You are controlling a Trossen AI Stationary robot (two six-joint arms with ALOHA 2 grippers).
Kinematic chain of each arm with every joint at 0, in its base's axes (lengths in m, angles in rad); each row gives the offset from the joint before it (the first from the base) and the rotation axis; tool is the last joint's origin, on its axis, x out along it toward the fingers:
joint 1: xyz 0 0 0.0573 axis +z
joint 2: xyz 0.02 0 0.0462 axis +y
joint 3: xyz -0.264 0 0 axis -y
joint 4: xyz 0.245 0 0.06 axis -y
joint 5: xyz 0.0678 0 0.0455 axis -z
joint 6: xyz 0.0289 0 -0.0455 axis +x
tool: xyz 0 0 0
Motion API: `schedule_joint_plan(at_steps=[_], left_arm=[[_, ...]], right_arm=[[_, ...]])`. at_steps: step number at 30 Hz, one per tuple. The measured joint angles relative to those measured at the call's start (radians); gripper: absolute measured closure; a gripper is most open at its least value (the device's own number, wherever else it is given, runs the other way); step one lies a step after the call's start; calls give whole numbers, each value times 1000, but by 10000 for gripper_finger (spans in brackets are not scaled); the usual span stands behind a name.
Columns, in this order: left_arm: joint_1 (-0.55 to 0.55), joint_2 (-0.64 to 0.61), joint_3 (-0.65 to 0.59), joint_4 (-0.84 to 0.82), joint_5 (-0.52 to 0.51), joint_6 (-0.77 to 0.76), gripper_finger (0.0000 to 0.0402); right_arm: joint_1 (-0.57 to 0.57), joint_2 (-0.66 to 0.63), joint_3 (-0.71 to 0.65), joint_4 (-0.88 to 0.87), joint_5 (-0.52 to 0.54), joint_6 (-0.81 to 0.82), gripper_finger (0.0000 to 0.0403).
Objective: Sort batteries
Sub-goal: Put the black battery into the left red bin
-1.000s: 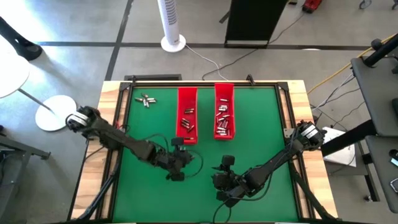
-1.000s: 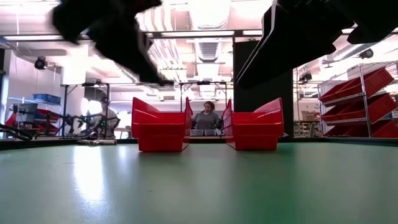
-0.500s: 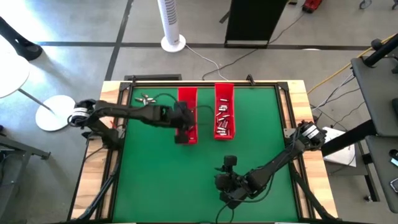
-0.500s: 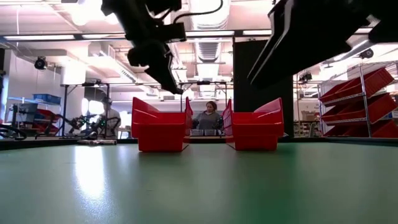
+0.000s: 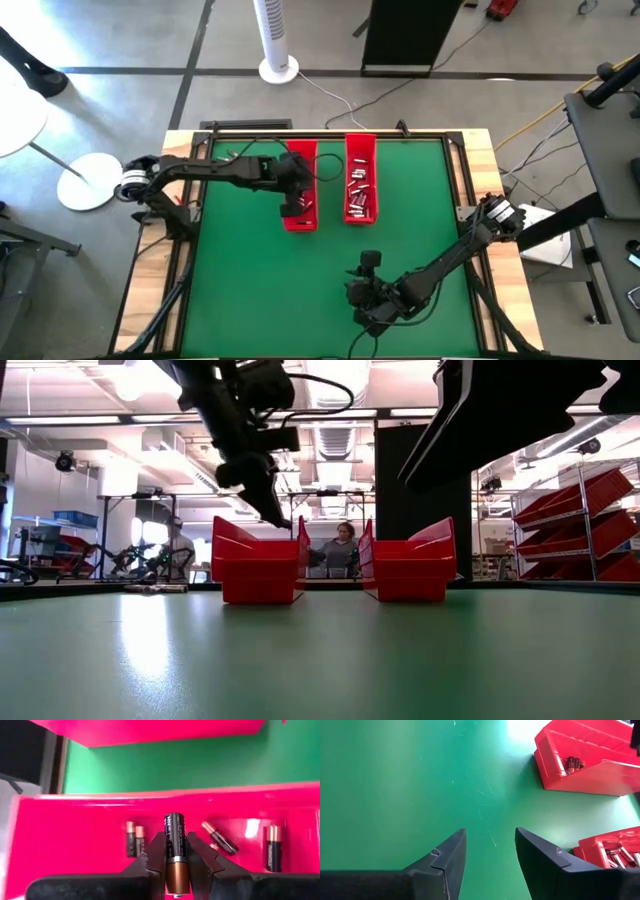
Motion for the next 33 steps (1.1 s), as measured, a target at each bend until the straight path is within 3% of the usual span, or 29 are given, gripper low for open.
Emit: schedule_joint_plan(at_steps=[14,33], left_arm=[[50,130,7,-49,59,0,371],[53,396,238,-248,73,71,371]], right_arm=[[0,0,1,7,2,0,248],[0,0,1,0,2,1,255]])
